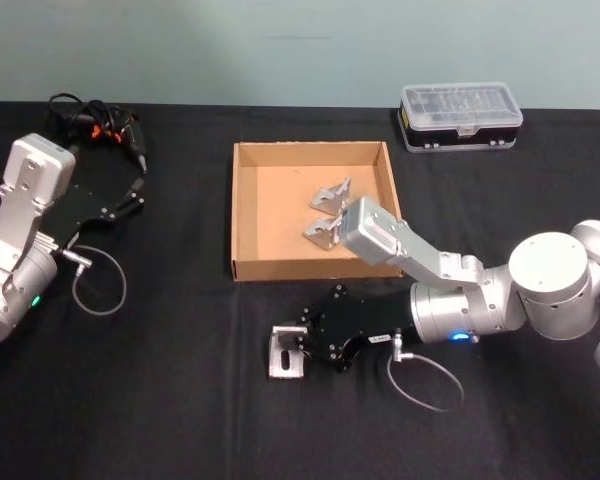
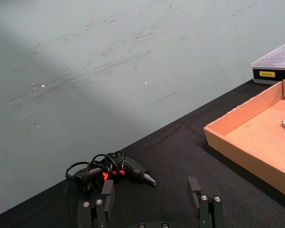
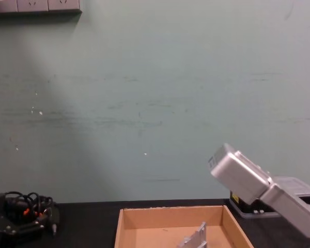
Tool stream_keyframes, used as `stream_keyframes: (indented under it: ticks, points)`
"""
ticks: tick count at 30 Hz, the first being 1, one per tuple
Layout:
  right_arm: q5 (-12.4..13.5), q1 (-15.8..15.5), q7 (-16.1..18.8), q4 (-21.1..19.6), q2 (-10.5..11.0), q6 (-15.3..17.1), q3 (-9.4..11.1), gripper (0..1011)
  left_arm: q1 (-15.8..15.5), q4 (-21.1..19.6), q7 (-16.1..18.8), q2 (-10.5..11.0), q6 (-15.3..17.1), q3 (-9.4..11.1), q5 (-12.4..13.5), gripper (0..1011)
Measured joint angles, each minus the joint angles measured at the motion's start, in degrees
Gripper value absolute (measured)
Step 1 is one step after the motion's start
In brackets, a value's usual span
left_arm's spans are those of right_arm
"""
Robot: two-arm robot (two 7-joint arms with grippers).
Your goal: Use one hand to pick up the angle iron from the table and place it into the box.
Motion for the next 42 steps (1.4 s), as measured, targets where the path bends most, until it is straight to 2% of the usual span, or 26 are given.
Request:
stream_keyframes:
  ticks: [17,28,31,35,42]
  points:
    - [1.8,-0.6,-1.2,-2.9,1.5,-0.5,2.3,110,0.0,0.0,0.0,0.0,0.0,0.0,0.0,1000]
    - [4.3,0.1,-3.7,-5.2,2.2,-1.6,6.3,110,0.0,0.0,0.0,0.0,0.0,0.0,0.0,1000]
    - [4.7,0.8,-5.5,-4.9,1.6,-2.4,7.9,110,0.0,0.0,0.0,0.0,0.0,0.0,0.0,1000]
    - [4.3,1.8,-7.3,-3.3,0.6,-3.2,8.9,110,0.0,0.0,0.0,0.0,0.0,0.0,0.0,1000]
    - [0.9,5.1,-10.1,3.5,-3.3,-5.4,9.3,110,0.0,0.0,0.0,0.0,0.0,0.0,0.0,1000]
